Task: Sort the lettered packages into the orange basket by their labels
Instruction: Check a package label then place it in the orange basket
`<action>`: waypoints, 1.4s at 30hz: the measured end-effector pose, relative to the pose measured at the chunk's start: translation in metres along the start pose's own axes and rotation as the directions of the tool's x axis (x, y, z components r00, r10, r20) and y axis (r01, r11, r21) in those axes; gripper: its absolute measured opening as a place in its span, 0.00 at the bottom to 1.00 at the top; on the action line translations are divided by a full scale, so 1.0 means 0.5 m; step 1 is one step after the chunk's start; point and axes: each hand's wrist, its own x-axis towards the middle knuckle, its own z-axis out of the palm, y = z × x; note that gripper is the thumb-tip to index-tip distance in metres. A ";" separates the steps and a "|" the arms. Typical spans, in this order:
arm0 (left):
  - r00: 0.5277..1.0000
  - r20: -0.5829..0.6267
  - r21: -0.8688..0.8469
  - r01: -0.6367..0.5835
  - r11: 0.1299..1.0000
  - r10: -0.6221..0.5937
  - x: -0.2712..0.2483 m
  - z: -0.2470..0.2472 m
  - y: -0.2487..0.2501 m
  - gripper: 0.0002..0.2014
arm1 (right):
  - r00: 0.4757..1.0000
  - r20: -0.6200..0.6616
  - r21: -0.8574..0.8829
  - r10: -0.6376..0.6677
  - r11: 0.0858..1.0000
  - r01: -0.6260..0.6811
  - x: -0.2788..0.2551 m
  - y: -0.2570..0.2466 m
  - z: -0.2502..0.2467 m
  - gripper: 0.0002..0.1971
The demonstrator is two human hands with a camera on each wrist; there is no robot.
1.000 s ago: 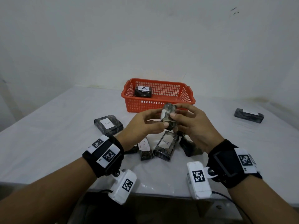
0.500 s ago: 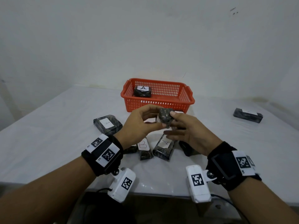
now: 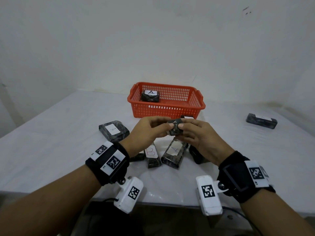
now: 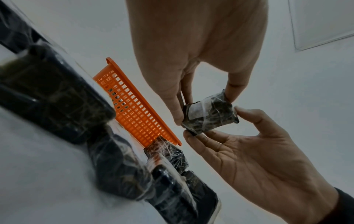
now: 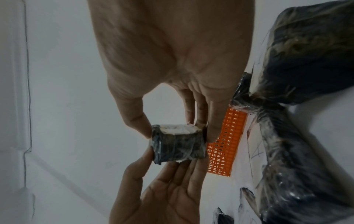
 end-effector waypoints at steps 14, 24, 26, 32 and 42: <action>0.998 -0.049 0.031 -0.043 0.999 0.044 -0.007 -0.006 -0.004 0.22 | 0.999 0.037 0.048 -0.027 0.999 0.025 -0.010 0.005 0.004 0.19; 0.993 -0.110 0.148 -0.029 0.989 0.046 -0.003 -0.008 -0.003 0.28 | 0.996 0.065 0.091 0.062 0.993 -0.068 -0.010 0.005 -0.003 0.26; 0.990 -0.135 0.178 -0.014 0.984 0.039 -0.001 -0.007 -0.005 0.28 | 0.997 0.050 0.098 0.058 0.993 -0.063 -0.012 0.004 -0.004 0.31; 0.994 -0.102 0.094 0.042 0.995 -0.033 0.007 0.004 0.004 0.25 | 0.998 -0.062 -0.060 -0.029 0.998 0.025 -0.005 -0.004 0.008 0.19; 0.994 0.003 -0.001 0.108 0.994 -0.108 0.017 -0.005 0.009 0.14 | 0.990 -0.129 -0.004 0.054 0.998 -0.055 0.017 -0.035 0.006 0.09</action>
